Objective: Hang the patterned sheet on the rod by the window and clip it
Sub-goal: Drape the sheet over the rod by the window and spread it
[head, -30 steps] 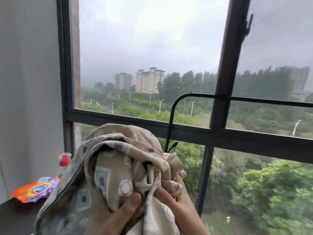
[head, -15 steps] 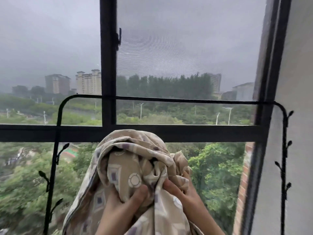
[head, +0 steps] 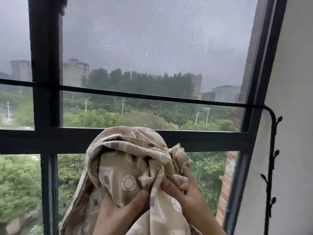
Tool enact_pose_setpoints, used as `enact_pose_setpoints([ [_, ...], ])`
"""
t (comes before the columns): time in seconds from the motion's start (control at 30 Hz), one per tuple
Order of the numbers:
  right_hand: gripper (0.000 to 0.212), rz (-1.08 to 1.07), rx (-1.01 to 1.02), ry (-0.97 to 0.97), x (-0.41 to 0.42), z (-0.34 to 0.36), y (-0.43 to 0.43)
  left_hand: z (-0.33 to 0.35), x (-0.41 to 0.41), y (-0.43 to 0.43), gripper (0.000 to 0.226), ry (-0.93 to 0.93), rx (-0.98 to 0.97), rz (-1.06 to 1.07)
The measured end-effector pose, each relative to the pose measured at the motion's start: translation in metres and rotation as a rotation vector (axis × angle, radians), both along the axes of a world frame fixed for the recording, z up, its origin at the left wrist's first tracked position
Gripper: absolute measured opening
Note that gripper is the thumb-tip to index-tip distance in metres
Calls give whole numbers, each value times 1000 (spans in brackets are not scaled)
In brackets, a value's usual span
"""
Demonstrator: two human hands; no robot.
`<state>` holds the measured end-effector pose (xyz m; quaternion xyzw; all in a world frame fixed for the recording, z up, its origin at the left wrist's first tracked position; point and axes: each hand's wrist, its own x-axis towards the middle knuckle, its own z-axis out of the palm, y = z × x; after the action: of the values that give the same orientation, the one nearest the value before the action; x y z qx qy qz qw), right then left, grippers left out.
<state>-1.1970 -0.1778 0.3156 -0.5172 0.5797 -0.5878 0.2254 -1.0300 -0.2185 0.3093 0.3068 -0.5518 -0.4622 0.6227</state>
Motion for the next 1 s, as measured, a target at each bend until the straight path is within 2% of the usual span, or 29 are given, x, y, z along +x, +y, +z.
enact_pose_setpoints([
  [0.1, 84, -20, 3, 2, -19, 12, -25, -5, -21, -35, 111, -73, 2, 28],
  [0.2, 66, -39, 7, 9, -36, 17, -44, -7, -38, -55, 116, -79, 33, 10],
  [0.23, 73, -34, -20, 13, -42, 15, -52, -8, -44, -61, 113, -94, 36, 31],
  [0.3, 107, 8, -58, 32, -56, 6, -71, -12, -57, -71, 103, -109, 38, 58],
  [0.37, 125, 53, -12, 45, -70, -4, -88, -20, -75, -84, 89, -110, 86, 14],
  [0.43, 131, 97, 31, 48, -83, -10, -96, -24, -87, -89, 85, -85, 156, -31],
  [0.5, 133, 116, 67, 78, -95, -14, -98, -31, -93, -87, 92, -89, 84, 53],
  [0.6, 117, 168, 172, 86, -112, -35, -103, -49, -100, -75, 104, -111, 92, 104],
  [0.77, 80, 187, 253, 46, -131, -137, -127, -157, -131, -94, 113, -150, 240, 156],
  [0.9, 88, 180, 424, 18, -149, -252, -140, -272, -144, -100, 126, -185, 452, 154],
  [0.93, 96, 182, 473, 38, -152, -285, -140, -301, -146, -99, 114, -194, 550, 122],
  [1.0, 103, 175, 551, 55, -157, -349, -138, -357, -147, -95, 70, -201, 699, 89],
])
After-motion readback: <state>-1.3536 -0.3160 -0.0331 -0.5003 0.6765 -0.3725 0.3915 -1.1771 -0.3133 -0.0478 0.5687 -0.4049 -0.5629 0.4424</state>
